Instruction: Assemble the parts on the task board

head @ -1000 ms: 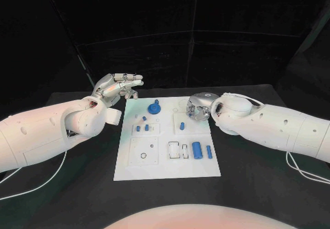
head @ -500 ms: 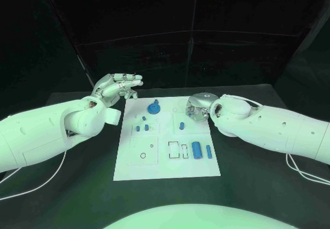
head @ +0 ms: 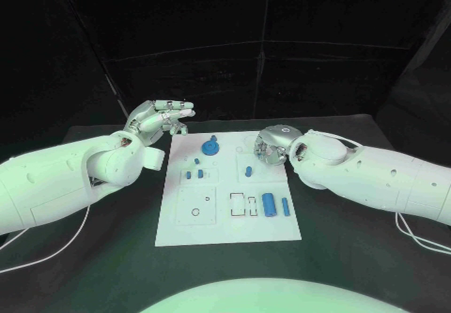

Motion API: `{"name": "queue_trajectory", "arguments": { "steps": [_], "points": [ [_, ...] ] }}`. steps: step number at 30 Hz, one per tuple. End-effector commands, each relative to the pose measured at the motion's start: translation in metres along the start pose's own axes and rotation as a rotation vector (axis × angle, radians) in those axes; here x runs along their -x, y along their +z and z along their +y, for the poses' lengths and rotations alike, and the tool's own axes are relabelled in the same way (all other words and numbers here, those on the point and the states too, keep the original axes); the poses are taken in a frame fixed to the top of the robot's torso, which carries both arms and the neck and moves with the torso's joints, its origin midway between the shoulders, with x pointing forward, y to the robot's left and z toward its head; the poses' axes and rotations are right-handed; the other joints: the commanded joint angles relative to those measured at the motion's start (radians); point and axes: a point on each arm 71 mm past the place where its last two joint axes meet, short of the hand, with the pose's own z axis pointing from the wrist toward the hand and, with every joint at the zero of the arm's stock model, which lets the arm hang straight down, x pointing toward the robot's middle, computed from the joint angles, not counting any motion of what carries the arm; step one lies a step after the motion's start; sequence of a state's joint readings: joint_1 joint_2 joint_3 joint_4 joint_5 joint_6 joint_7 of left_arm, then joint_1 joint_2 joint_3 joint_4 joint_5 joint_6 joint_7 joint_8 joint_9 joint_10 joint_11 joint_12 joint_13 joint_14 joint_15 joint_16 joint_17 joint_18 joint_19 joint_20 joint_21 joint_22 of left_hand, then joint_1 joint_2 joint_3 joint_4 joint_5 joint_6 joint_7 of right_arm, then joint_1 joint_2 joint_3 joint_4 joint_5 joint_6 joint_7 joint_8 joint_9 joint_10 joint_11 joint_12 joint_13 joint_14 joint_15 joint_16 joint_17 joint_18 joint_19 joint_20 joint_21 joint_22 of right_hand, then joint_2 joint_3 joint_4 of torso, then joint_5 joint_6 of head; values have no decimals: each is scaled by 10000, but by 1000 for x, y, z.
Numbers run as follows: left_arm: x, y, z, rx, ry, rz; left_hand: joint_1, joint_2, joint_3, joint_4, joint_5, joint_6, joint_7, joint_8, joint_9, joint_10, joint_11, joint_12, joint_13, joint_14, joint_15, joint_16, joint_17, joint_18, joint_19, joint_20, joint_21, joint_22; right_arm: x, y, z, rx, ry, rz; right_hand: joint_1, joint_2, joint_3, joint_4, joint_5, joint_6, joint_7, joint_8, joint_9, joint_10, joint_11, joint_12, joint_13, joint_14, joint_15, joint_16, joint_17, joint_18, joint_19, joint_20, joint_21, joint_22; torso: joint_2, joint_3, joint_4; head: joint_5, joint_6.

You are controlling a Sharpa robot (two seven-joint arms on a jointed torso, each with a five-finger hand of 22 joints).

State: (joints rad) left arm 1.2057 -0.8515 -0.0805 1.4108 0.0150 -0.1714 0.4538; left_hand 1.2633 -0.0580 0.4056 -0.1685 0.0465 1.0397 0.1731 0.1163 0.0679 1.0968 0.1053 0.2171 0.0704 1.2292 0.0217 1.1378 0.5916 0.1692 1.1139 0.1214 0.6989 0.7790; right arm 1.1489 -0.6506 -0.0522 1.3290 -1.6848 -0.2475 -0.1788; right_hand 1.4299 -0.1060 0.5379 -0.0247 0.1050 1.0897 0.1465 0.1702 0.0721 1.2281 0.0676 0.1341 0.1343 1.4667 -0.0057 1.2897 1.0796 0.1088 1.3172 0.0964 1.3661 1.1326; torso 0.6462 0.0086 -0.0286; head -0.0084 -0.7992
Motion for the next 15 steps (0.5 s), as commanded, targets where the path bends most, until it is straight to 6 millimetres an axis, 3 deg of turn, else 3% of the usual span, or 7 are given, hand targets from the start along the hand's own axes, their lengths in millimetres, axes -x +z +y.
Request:
{"name": "queue_trajectory", "arguments": {
  "steps": [1,5,15],
  "points": [
    [0,0,-1,-22,-71,52,87,23,-56,3,55,-46,2,10,-11,-79,6,17,-13,-55,8,-67,-6,137,-64,26,-51,-15,6,-2,1,145,147,-621,-148,-6,-4,60,-171,61,-12,-70,15,46,20,-89,-7,234,-59,4,-13,-175,73,0,40,15,-5,-4,-3,7,8],
    [1,0,-1,-20,-67,44,90,22,-64,3,54,-58,8,8,-11,-97,12,19,-14,-59,13,-71,-17,136,-62,30,-58,-21,7,-5,0,158,262,-774,-303,-2,-54,106,-523,80,-25,-95,15,69,15,-135,-4,241,-63,33,3,-179,83,-3,43,28,-3,-2,-3,8,23],
    [3,-1,-1,-12,-49,-1,94,24,-68,3,55,-68,13,5,-12,-110,16,20,-15,-61,16,-74,-24,136,-61,32,-64,-26,15,-26,2,396,629,-1084,-289,-11,-53,66,-515,87,-42,-109,14,83,-2,-157,-1,240,-73,35,-9,-179,87,-9,43,32,-17,-16,-4,42,33]
  ]
}}
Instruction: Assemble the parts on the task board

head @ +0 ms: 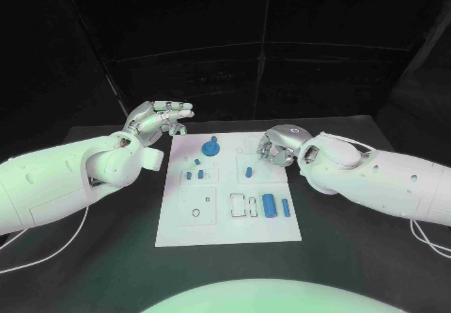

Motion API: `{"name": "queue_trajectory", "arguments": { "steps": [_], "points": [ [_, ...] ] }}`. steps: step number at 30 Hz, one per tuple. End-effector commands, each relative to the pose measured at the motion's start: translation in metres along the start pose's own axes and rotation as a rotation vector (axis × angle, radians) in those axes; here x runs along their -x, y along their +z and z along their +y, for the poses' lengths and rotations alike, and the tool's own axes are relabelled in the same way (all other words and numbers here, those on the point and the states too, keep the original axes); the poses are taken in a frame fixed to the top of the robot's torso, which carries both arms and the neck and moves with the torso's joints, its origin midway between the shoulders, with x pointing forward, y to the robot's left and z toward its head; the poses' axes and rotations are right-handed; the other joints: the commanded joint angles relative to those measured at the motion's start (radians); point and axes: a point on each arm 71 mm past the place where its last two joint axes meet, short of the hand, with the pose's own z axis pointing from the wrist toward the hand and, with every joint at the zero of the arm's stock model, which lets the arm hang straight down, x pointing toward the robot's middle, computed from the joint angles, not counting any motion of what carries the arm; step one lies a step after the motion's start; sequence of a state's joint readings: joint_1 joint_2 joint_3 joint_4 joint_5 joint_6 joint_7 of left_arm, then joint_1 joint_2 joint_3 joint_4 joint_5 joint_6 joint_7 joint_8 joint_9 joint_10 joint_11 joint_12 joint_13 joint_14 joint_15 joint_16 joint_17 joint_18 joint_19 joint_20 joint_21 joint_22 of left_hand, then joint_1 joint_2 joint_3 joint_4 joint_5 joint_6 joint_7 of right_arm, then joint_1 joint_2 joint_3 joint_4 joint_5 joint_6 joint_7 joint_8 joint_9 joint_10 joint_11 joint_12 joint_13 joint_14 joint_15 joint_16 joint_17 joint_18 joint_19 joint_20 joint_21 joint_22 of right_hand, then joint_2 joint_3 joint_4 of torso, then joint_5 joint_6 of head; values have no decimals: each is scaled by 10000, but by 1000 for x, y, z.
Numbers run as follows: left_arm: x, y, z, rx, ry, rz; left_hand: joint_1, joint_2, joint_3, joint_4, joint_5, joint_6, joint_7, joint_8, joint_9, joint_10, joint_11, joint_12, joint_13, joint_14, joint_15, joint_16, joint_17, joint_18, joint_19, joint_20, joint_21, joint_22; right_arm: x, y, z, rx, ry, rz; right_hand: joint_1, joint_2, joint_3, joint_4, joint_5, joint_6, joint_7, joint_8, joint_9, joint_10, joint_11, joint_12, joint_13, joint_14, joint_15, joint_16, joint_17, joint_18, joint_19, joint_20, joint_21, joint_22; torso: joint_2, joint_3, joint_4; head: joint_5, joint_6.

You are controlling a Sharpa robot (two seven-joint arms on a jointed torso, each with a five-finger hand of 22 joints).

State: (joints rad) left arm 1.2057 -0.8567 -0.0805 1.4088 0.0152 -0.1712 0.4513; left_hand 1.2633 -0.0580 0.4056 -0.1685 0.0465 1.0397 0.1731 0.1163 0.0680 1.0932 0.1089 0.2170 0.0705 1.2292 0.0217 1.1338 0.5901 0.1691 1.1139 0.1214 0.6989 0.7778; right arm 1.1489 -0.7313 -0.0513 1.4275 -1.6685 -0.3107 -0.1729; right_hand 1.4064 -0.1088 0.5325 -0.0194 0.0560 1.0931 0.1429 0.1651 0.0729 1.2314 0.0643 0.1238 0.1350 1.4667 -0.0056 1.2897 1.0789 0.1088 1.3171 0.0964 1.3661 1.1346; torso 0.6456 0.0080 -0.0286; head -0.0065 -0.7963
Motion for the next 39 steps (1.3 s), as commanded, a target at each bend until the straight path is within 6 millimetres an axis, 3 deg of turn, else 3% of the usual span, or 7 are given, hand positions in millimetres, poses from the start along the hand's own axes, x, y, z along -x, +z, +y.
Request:
{"name": "queue_trajectory", "arguments": {
  "steps": [1,8,13,24,27,31,39],
  "points": [
    [0,0,-1,-36,-74,66,94,24,-69,3,55,-68,13,5,-13,-75,-20,21,-16,-62,16,-34,-9,137,-61,32,-64,-13,8,-6,8,323,347,-561,-39,18,8,-2,-17,56,-8,-61,7,53,29,-57,-7,242,-76,43,7,-181,93,-11,47,22,-7,-6,0,29,10],
    [-1,1,-1,-44,-82,85,100,30,-73,5,55,-81,21,3,-14,-91,-14,24,-16,-62,20,-34,-9,136,-60,35,-71,-19,23,-14,35,1250,1030,-1169,13,14,47,-78,79,64,-1,-80,5,64,34,-85,-5,255,-79,88,65,-191,123,-18,70,69,-1,-1,26,103,69],
    [-2,1,-1,-55,-92,110,100,30,-73,5,55,-81,21,3,-14,-91,-14,24,-16,-62,20,-34,-9,136,-60,35,-71,-19,27,-14,57,1905,1543,-1322,20,16,59,-95,117,59,6,-90,3,61,39,-97,-6,257,-77,98,75,-193,129,-19,75,78,3,-11,43,294,82],
    [-4,2,-1,-103,-129,199,106,57,-75,15,55,-90,34,5,-12,-107,-6,36,-14,-65,26,-39,-26,136,-55,41,-82,-28,22,0,97,2969,2390,-885,19,25,85,-145,270,38,30,-132,-5,49,61,-143,-8,249,-63,87,28,-190,119,-14,68,59,6,-45,14,1188,-56],
    [-5,3,-1,-92,-106,161,106,57,-78,16,55,-93,38,5,-12,-110,-4,37,-14,-64,27,-37,-23,136,-54,41,-83,-30,13,3,106,3136,2586,-601,16,26,86,-150,289,33,34,-139,-7,44,65,-151,-8,248,-61,87,26,-188,112,-13,62,47,10,-21,-15,1425,-132],
    [-6,6,-1,-89,-84,134,105,67,-82,22,56,-100,48,5,-11,-118,1,44,-13,-57,31,-30,-11,136,-51,44,-89,-35,-1,6,116,3286,2848,-261,10,22,84,-168,347,28,39,-151,-8,42,70,-165,-8,246,-57,87,16,-189,112,-9,63,50,10,-1,22,1838,-265],
    [-10,9,0,-98,-83,168,100,78,-89,33,56,-106,60,7,-10,-126,8,53,-12,-53,36,-26,-9,135,-46,48,-95,-41,-36,9,133,3667,2806,408,-14,15,73,-189,430,12,52,-176,-12,30,82,-192,-10,244,-48,92,11,-184,97,-3,52,26,12,-18,17,2219,-363]
  ]
}}
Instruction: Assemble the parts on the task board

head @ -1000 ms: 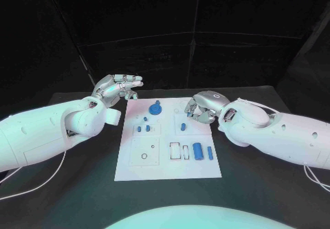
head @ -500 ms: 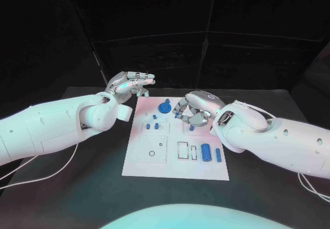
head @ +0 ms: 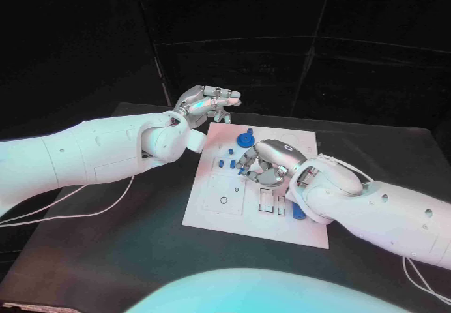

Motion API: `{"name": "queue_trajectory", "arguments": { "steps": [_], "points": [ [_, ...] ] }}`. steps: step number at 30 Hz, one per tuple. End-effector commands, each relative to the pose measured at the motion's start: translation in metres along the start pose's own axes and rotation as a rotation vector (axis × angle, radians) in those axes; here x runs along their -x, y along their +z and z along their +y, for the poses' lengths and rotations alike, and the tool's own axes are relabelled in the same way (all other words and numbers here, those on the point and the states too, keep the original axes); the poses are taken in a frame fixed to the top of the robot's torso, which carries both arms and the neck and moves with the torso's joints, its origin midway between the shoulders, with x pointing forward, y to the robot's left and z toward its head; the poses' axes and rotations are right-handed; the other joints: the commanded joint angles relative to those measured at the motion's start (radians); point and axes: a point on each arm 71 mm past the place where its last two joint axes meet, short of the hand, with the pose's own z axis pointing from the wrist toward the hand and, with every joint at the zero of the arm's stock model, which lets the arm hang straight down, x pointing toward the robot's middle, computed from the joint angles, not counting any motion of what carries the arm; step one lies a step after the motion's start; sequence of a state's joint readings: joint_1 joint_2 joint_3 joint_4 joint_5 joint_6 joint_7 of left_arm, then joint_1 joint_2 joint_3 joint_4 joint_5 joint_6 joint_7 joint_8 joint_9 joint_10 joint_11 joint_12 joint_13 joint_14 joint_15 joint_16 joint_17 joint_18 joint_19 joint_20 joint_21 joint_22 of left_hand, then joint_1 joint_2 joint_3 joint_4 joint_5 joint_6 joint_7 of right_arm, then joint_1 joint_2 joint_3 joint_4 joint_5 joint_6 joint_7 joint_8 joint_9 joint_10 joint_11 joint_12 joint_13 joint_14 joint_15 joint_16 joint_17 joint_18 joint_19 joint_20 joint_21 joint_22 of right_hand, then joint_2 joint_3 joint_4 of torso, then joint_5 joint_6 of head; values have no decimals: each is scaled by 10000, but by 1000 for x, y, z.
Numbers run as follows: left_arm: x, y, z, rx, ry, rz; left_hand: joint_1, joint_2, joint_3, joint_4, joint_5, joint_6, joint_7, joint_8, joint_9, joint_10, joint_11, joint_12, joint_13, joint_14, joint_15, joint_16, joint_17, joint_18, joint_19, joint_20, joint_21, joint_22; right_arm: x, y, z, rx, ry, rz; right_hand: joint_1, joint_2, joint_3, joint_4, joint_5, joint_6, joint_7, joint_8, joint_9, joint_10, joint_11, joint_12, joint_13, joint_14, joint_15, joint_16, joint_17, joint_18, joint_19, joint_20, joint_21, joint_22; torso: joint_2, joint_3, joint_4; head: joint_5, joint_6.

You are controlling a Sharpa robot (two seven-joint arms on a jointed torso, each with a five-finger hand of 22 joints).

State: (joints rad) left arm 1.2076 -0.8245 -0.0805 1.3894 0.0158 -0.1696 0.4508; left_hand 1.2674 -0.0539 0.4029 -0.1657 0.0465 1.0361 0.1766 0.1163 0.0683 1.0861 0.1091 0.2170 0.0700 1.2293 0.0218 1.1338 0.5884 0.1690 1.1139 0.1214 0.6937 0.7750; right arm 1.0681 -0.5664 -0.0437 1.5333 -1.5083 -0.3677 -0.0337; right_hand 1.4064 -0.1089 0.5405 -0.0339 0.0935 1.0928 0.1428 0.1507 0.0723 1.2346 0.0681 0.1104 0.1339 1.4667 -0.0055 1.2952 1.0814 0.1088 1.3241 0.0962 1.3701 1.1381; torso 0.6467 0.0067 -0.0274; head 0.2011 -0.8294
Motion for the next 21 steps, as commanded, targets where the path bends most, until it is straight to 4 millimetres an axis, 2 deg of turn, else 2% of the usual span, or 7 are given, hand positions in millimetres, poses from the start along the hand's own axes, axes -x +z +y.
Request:
{"name": "queue_trajectory", "arguments": {
  "steps": [1,7,12,21],
  "points": [
    [-2,2,-2,-84,-44,32,59,38,-62,6,56,-70,25,7,-13,-55,7,54,-6,-54,36,-26,9,137,-46,48,-42,-12,-10,2,2,374,-92,371,-23,15,-9,-47,71,7,57,-40,-7,-10,48,-68,0,244,-46,41,-9,-185,28,1,13,-7,1,-6,-1,164,-46],
    [-4,3,-1,-94,-46,47,57,41,-65,9,55,-73,28,8,-13,-58,10,57,-6,-56,38,-29,0,136,-44,50,-45,-15,-21,5,0,378,-250,578,-24,17,-8,-50,78,4,59,-43,-8,-12,49,-71,0,244,-45,39,-14,-185,27,2,13,-8,1,10,-12,243,-47],
    [-5,4,-1,-89,-55,74,57,41,-65,9,55,-73,28,8,-13,-58,10,57,-6,-56,38,-29,0,136,-44,50,-45,-15,-27,7,-2,311,-334,780,-24,19,-8,-51,82,3,59,-45,-8,-13,50,-73,0,243,-45,37,-19,-184,26,3,12,-8,0,7,0,345,-125],
    [-6,5,-1,-87,-73,117,47,37,-78,17,54,-80,35,8,-12,-66,15,64,-5,-59,43,-33,-13,135,-41,53,-51,-20,-32,7,-5,153,-592,1000,-31,23,-10,-57,99,-3,63,-53,-9,-19,54,-83,-1,242,-41,38,-23,-182,19,5,6,-20,-6,3,-14,365,-194]
  ]
}}
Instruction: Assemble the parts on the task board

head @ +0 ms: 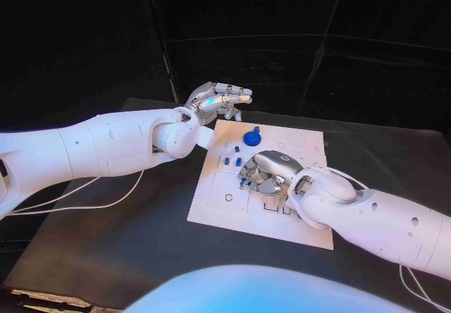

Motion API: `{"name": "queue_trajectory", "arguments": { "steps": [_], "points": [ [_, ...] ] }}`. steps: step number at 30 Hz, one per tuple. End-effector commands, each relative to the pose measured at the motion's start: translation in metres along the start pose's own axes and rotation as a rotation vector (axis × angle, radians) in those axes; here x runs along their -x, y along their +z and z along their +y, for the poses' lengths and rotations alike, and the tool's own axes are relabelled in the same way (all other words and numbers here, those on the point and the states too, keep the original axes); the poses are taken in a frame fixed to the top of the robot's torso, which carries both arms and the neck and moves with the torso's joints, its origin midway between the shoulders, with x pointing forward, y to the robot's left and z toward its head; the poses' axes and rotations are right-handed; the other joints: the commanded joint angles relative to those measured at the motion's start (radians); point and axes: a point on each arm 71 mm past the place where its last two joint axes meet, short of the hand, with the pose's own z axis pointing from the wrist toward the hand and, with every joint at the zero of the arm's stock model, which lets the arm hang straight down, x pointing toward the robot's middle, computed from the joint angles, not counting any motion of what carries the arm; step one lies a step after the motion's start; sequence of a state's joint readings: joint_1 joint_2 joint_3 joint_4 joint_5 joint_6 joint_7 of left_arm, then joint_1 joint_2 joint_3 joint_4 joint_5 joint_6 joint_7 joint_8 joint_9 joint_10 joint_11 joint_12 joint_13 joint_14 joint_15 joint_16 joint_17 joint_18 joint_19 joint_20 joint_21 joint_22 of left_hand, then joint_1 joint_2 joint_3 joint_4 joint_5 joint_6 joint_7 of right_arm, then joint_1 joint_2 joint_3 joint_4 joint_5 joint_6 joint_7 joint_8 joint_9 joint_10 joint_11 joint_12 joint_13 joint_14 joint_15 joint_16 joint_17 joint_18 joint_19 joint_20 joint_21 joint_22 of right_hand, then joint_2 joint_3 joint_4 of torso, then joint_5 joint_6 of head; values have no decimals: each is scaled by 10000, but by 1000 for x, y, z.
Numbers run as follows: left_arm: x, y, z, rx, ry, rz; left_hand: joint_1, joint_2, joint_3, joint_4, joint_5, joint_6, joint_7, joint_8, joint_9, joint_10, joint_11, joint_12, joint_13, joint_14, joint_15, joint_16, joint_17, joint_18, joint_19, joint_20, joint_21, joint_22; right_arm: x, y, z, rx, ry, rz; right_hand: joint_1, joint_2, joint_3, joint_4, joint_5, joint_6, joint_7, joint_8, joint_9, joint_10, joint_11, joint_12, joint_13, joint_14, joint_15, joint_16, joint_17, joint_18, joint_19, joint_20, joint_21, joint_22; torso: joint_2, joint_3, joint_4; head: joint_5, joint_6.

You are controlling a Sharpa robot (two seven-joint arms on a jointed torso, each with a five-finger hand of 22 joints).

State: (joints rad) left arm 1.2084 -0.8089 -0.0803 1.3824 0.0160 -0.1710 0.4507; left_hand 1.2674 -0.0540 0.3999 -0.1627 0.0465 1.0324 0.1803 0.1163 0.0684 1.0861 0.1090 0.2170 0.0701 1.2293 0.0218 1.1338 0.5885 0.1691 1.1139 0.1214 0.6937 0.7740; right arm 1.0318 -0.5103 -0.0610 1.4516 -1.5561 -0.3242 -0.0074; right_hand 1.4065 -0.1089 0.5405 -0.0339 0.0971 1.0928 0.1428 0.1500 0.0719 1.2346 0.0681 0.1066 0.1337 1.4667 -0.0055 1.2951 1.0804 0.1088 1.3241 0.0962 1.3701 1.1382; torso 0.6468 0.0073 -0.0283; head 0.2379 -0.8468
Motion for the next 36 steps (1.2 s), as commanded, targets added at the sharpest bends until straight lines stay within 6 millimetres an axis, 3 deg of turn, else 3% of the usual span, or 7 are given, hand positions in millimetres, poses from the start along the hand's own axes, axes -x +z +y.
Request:
{"name": "queue_trajectory", "arguments": {
  "steps": [1,36],
  "points": [
    [-1,1,-2,-77,-55,51,47,38,-48,-13,54,-43,-2,8,-13,-67,16,64,-7,-59,43,-33,-14,135,-42,54,-51,-9,-1,1,0,25,-289,222,-31,23,-10,-57,64,-3,63,-47,-6,-19,54,-44,1,242,-41,38,-13,-182,19,5,7,-21,-7,-4,0,-10,-27],
    [0,1,-1,-32,-67,79,42,44,-58,-3,55,-53,2,9,-13,-81,21,72,-6,-63,49,-38,-30,134,-39,59,-59,-17,-8,6,1,-212,-695,874,-61,7,-37,-70,75,-6,68,-59,-6,-21,60,-59,2,242,-34,48,-4,-178,6,12,-3,-41,-6,-5,-9,24,-138]
  ]
}}
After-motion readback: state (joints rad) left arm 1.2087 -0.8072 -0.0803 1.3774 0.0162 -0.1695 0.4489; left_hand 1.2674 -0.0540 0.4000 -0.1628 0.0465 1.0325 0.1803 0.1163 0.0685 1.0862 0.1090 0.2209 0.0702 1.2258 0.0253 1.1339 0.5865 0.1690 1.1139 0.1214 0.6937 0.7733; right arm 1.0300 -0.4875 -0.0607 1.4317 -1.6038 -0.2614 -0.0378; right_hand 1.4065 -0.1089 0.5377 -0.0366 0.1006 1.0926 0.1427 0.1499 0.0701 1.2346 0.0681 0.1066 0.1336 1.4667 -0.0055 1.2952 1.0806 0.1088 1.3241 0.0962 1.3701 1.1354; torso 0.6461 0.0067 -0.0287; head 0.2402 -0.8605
